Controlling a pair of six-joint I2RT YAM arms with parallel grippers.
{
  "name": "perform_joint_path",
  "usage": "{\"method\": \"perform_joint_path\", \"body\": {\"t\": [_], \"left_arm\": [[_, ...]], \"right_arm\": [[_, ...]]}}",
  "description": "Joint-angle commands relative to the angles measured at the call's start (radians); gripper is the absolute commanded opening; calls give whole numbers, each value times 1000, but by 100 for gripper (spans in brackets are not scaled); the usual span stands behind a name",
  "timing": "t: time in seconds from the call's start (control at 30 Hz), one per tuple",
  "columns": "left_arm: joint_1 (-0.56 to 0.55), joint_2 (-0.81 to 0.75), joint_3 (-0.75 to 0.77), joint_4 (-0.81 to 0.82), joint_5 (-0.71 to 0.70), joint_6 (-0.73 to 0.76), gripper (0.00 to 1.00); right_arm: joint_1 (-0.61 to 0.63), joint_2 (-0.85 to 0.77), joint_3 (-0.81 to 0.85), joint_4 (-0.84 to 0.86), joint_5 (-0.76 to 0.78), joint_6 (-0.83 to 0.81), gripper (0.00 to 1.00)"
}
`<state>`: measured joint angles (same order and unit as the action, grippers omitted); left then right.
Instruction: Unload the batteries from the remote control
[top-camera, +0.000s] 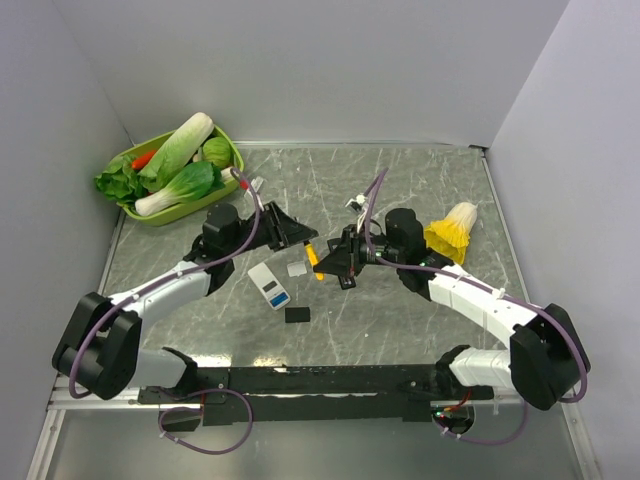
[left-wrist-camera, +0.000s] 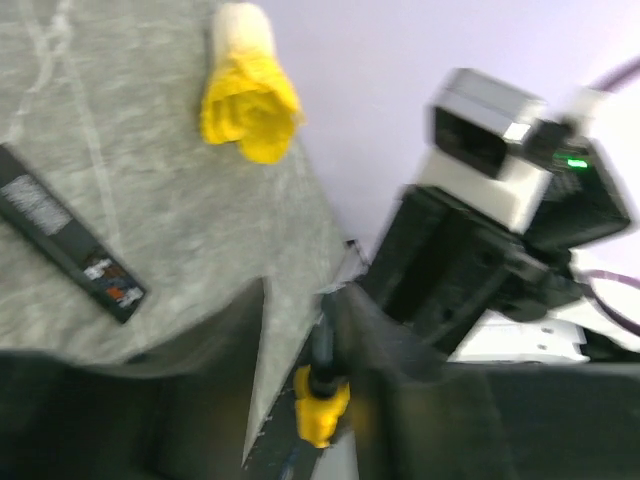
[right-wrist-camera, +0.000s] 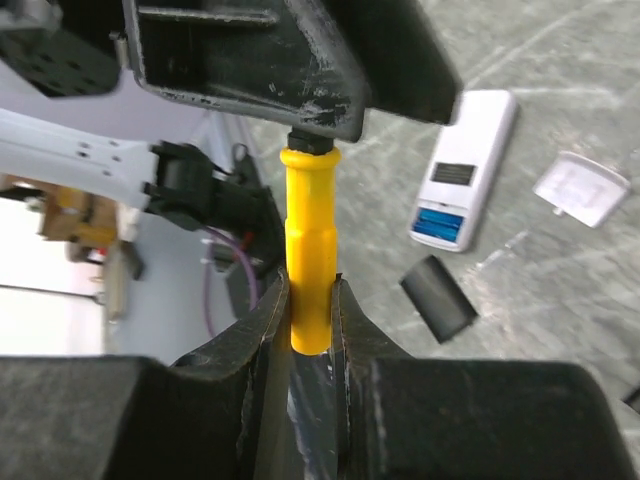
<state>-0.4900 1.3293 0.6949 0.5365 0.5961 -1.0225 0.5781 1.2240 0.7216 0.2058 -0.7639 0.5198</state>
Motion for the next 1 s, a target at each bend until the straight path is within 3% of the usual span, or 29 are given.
{"method": "perform_joint_path", "body": {"t": [0.0,0.03,0.07,0.1,0.17,0.2,0.23,0.37,0.6,0.73,0.97], "left_arm": [[-5,-42,-15,137,56,-27,23],[-5,-45,-17,137,53,-31,4],[-5,-44,-20,137,47,-51,1],[-5,-41,-21,128,33,-66,1],[-7,-35,14,7,-28,-103,1],[-7,-25,29,-50,-51,-117,1],[-7,-22,46,-155,-73,-129,1],[-9,-22,113,-315,-171,-215,1],[-10,-143,110,-444,-352,-439,1],[-10,-174,138,-498,-386,-475,1],[-10,-177,118,-544,-383,-519,1]], "right_arm": [[-30,2,-16,196,-80,105,0],[-32,2,-11,169,-49,85,1],[-29,0,4,126,-22,50,6],[-23,-3,36,21,18,-22,21],[-1,-27,65,-66,177,-91,36],[32,-40,81,-91,227,-156,49],[48,-67,85,-117,276,-180,55],[121,-121,65,-123,503,-311,70],[242,-149,9,-39,656,-558,74],[278,-127,25,-23,690,-586,73],[324,-74,96,-39,716,-610,63]]}}
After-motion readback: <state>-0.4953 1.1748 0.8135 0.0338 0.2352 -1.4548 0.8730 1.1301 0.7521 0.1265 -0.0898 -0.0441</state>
